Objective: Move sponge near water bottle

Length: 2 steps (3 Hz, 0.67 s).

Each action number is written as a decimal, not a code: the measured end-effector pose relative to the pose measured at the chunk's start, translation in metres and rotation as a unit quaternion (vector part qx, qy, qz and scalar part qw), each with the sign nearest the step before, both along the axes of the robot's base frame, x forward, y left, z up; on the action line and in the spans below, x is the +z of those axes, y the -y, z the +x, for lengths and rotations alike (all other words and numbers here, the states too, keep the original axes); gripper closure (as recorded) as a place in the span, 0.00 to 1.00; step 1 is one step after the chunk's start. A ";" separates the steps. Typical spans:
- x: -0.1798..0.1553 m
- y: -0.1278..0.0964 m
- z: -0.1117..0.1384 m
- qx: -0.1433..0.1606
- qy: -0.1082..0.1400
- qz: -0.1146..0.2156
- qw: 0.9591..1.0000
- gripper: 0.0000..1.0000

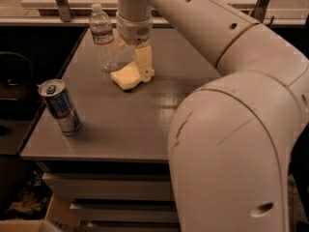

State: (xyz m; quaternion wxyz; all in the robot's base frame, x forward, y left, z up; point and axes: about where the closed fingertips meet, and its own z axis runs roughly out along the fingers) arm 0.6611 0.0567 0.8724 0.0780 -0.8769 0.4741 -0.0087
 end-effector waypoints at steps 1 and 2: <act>0.001 0.001 0.004 -0.003 0.000 0.002 1.000 0.00; 0.005 0.004 0.009 -0.009 0.001 0.010 1.000 0.00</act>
Offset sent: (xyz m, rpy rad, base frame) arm 0.0035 -0.0203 0.0156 0.0030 0.0432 -0.0329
